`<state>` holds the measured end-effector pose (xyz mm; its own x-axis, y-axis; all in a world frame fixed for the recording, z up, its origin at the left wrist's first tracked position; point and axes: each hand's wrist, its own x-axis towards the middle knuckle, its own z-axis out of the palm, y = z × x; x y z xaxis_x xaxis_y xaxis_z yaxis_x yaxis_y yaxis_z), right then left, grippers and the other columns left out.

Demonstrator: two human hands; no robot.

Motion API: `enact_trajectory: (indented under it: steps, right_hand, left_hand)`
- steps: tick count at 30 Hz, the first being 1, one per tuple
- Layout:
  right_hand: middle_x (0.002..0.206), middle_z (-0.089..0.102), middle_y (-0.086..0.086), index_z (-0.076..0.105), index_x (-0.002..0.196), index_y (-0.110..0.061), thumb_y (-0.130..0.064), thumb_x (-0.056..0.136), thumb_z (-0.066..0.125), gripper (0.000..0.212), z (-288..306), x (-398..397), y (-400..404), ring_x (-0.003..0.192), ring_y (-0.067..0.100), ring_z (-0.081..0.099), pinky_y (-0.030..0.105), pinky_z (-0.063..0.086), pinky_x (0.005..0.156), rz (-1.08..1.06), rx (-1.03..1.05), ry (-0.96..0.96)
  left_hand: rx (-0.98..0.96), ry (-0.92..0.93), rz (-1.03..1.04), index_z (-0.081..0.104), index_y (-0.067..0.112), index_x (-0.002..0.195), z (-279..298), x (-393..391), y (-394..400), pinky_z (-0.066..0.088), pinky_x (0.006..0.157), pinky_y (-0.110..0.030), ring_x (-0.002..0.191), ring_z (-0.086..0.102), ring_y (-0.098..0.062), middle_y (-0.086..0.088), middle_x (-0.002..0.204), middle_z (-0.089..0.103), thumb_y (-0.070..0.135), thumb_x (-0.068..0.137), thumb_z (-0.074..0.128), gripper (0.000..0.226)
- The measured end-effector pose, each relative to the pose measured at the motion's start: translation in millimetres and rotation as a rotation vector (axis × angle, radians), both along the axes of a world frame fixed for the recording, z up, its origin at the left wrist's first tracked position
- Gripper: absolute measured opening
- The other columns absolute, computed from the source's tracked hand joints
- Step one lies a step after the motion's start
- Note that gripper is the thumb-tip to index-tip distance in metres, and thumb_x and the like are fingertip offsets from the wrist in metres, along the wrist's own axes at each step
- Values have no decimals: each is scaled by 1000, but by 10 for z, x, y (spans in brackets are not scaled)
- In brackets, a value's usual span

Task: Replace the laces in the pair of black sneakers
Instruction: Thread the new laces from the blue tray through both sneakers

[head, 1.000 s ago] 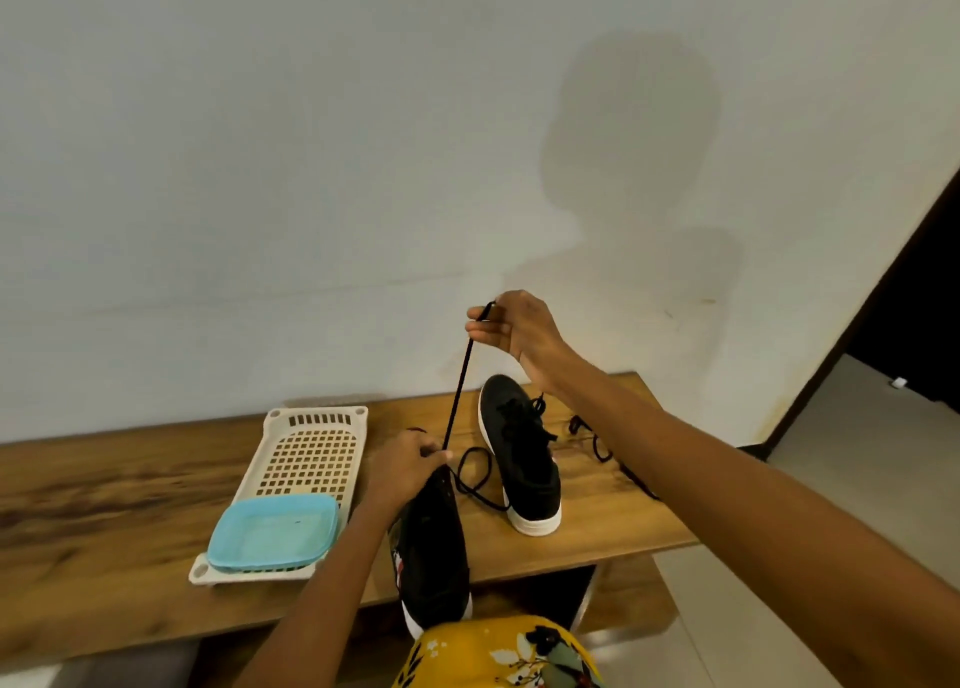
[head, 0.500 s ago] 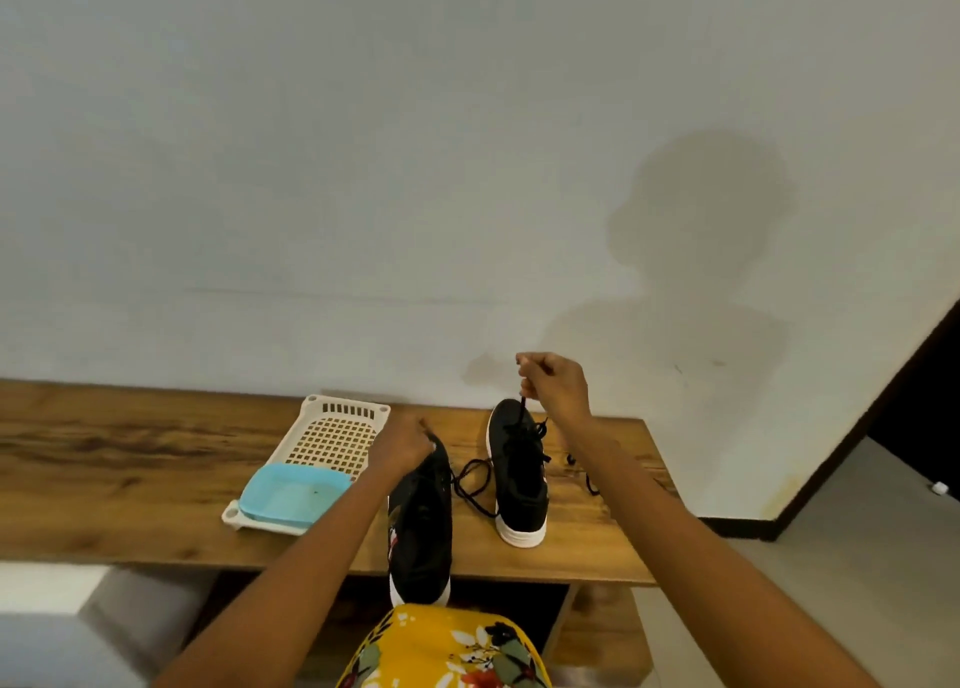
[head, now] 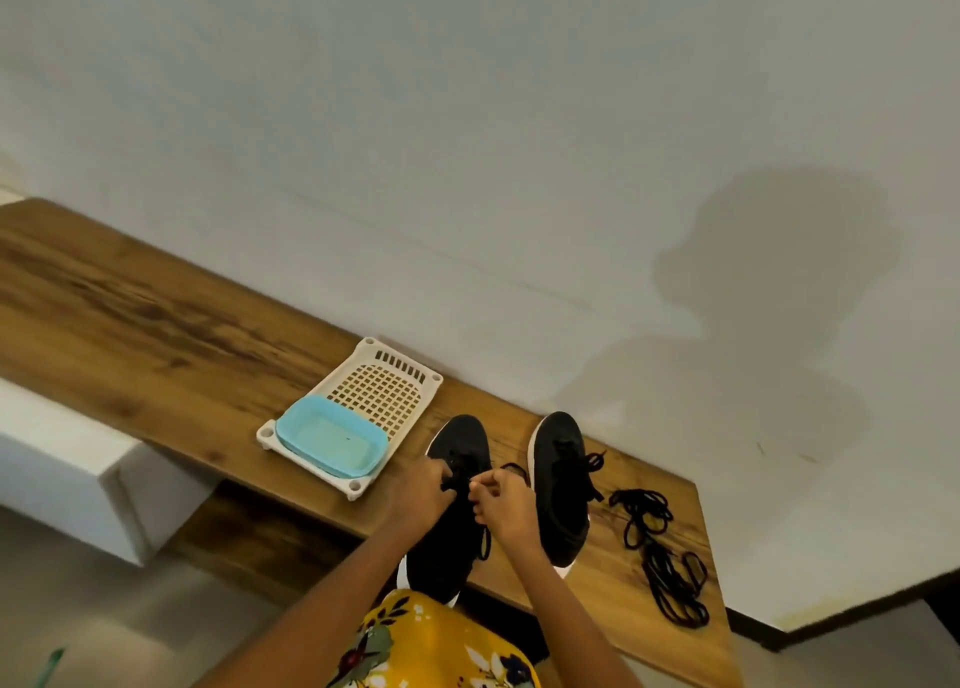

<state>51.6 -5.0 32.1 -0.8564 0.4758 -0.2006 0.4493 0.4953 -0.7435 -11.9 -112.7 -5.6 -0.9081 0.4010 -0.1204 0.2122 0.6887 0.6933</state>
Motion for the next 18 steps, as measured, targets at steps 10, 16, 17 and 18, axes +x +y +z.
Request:
enact_trajectory:
  steps: [10, 16, 17, 18]
  right_hand:
    - [83, 68, -1, 65, 79, -22, -32, 87, 64, 14, -185, -321, -242, 78, 17, 66, 29, 50, 64, 107, 330, -147]
    - [95, 69, 1, 68, 96, -16, -30, 90, 60, 18, -213, -337, -156, 88, 17, 64, 28, 48, 70, 192, 473, -146]
    - [96, 69, 1, 67, 97, -15, -28, 91, 57, 18, -199, -345, -145, 88, 17, 63, 28, 46, 70, 226, 513, -141]
    - [97, 69, 3, 66, 98, -14, -24, 92, 53, 17, -190, -358, -140, 88, 19, 63, 29, 44, 69, 267, 555, -132]
  left_hand:
    - [371, -457, 110, 62, 18, 80, -110, -209, -217, 52, 61, -24, 65, 61, -15, -2, 72, 64, 10, 88, 63, 11]
    - [311, -379, -37, 67, 17, 100, -156, -213, -230, 54, 75, -24, 83, 65, -10, 1, 90, 69, 18, 91, 59, 13]
    - [297, -365, -56, 67, 16, 103, -152, -221, -233, 54, 76, -25, 82, 64, -10, -1, 90, 68, 21, 93, 56, 16]
    - [294, -365, -57, 67, 13, 102, -134, -237, -233, 54, 74, -26, 78, 63, -11, -3, 86, 67, 23, 95, 52, 19]
